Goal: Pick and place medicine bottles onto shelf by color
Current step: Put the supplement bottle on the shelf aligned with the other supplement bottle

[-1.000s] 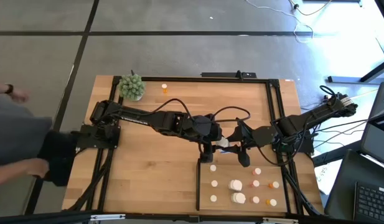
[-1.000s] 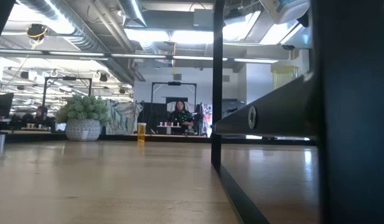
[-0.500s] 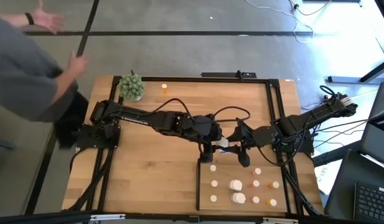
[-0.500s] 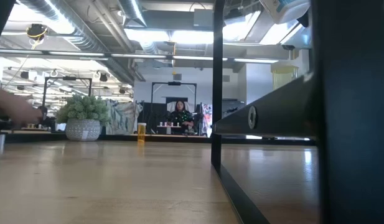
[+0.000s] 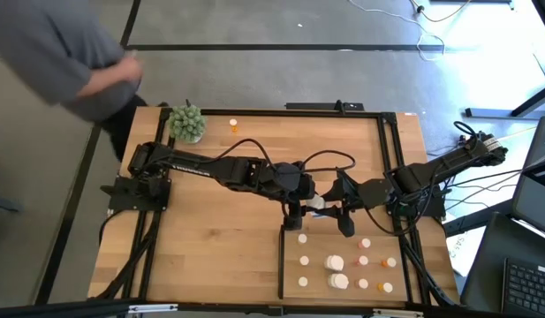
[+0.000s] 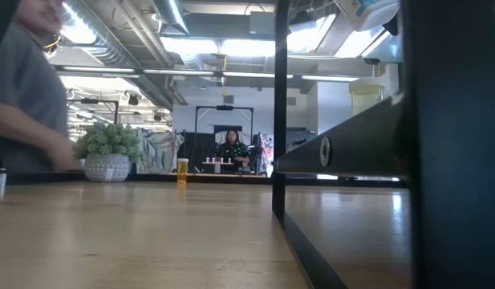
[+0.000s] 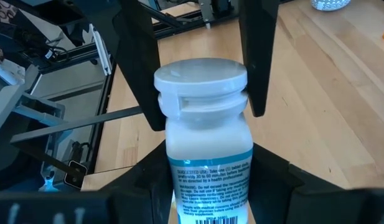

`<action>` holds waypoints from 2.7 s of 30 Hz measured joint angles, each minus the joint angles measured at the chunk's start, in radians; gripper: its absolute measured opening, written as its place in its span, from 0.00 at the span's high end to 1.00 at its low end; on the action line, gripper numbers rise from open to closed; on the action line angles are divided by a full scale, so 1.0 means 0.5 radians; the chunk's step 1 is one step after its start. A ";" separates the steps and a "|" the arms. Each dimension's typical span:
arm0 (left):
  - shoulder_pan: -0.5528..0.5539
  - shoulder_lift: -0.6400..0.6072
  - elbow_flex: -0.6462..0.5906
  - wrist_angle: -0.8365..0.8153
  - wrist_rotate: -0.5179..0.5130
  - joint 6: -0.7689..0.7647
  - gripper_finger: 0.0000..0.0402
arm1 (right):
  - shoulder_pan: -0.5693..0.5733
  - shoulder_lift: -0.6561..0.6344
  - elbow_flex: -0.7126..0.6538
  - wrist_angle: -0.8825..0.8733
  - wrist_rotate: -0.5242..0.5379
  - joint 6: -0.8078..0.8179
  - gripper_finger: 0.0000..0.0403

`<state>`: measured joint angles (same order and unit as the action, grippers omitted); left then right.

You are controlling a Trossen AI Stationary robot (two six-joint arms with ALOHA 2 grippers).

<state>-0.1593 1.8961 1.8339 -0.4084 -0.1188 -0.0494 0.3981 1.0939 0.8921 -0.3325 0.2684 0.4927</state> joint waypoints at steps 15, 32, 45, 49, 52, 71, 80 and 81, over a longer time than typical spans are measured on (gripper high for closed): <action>-0.021 0.000 0.001 -0.001 -0.006 -0.178 0.52 | 0.001 0.000 0.000 0.001 -0.008 0.000 0.60; -0.014 0.000 0.001 0.002 -0.025 -0.197 0.52 | 0.001 0.000 0.000 -0.001 0.004 0.002 0.60; -0.008 0.000 0.001 -0.001 -0.095 -0.152 0.52 | -0.002 0.000 0.000 -0.004 0.024 0.002 0.60; -0.006 0.000 0.001 -0.002 -0.098 -0.143 0.52 | -0.002 0.000 0.000 -0.005 0.037 0.002 0.60; -0.005 0.000 0.001 -0.002 -0.099 -0.143 0.52 | -0.003 0.000 0.000 -0.005 0.037 0.002 0.60; -0.006 -0.001 0.001 -0.003 -0.103 -0.145 0.52 | -0.003 0.000 0.000 -0.002 0.037 0.002 0.60; -0.006 0.000 0.001 -0.003 -0.104 -0.144 0.52 | -0.003 0.000 0.000 -0.001 0.037 0.002 0.60; -0.006 -0.001 0.001 -0.003 -0.104 -0.144 0.52 | -0.003 0.000 0.000 -0.001 0.037 0.002 0.60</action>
<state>-0.1623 1.8957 1.8343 -0.4099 -0.1707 -0.1215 0.3965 1.0939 0.8921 -0.3328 0.2871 0.4934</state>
